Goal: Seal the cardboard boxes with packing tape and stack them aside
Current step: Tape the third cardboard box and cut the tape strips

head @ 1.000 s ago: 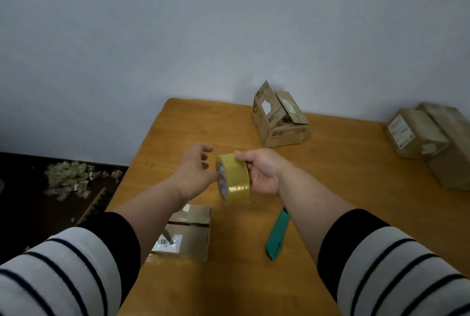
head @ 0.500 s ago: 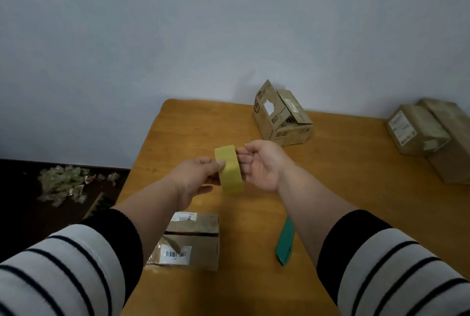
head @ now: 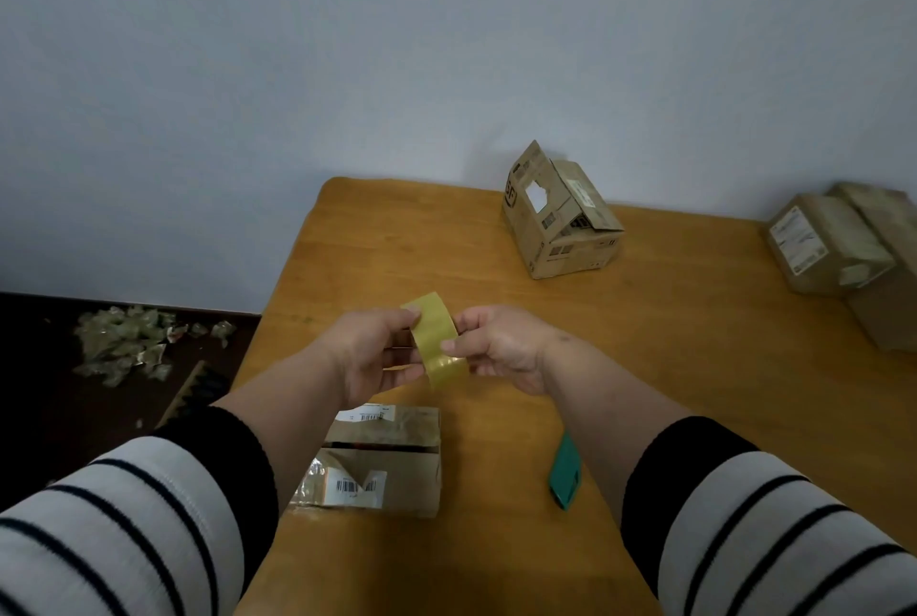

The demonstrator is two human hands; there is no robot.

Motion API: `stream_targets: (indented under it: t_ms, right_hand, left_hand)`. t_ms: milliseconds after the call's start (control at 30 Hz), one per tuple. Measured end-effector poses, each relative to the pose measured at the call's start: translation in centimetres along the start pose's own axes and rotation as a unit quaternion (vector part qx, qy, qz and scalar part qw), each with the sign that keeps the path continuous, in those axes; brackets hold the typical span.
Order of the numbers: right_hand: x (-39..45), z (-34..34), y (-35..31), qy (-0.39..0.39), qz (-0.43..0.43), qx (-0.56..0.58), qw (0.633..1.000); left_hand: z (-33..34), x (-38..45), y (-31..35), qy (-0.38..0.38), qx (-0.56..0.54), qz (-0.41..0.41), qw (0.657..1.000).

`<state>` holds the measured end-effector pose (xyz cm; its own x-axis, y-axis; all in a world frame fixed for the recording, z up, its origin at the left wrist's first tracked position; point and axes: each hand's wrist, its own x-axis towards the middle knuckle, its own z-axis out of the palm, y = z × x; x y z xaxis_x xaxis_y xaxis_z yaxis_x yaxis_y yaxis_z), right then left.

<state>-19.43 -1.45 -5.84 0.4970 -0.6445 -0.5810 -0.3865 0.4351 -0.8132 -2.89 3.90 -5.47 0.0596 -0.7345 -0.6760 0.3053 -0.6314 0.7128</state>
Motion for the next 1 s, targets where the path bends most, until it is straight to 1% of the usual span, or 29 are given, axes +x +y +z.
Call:
stream_targets:
  t_ms: [67, 133, 233, 300, 367, 433, 567, 633, 700, 900, 1000]
  right_hand:
    - [0.1, 0.1, 0.1, 0.004, 0.004, 0.000, 1.000]
    - [0.1, 0.1, 0.0, 0.010, 0.005, -0.012, 1.000]
    - [0.1, -0.1, 0.1, 0.013, 0.008, -0.015, 1.000]
    - [0.2, -0.3, 0.2, 0.015, 0.010, -0.015, 1.000]
    - [0.2, -0.3, 0.2, 0.016, 0.013, -0.017, 1.000]
    - [0.1, -0.4, 0.2, 0.016, 0.016, -0.018, 1.000]
    - [0.3, -0.5, 0.2, 0.014, 0.018, -0.019, 1.000]
    - [0.4, -0.5, 0.2, 0.012, 0.018, -0.022, 1.000]
    - [0.4, -0.5, 0.2, 0.011, 0.018, -0.031, 0.999]
    - [0.6, -0.6, 0.2, 0.013, 0.027, -0.092, 0.995]
    - [0.7, -0.7, 0.3, 0.017, 0.027, -0.104, 0.994]
  left_hand:
    - [-0.1, 0.1, 0.0, 0.046, 0.025, 0.034, 0.998]
    - [-0.3, 0.2, 0.3, 0.077, 0.087, 0.087, 0.989]
    - [-0.3, 0.1, 0.5, 0.042, 0.166, 0.146, 0.974]
    - [-0.2, 0.0, 0.5, 0.022, 0.213, 0.163, 0.963]
    - [0.2, 0.0, 0.5, 0.018, 0.248, 0.175, 0.953]
    - [0.5, 0.2, 0.4, 0.032, 0.278, 0.189, 0.941]
    - [1.0, 0.5, 0.2, 0.083, 0.350, 0.224, 0.906]
    - [1.2, 0.8, 0.2, 0.104, 0.359, 0.233, 0.898]
    - [1.4, 1.1, 0.2, 0.115, 0.353, 0.235, 0.898]
    - [2.0, 2.1, 0.1, 0.107, 0.339, 0.226, 0.907]
    - [2.3, 2.3, 0.0, 0.094, 0.365, 0.216, 0.901]
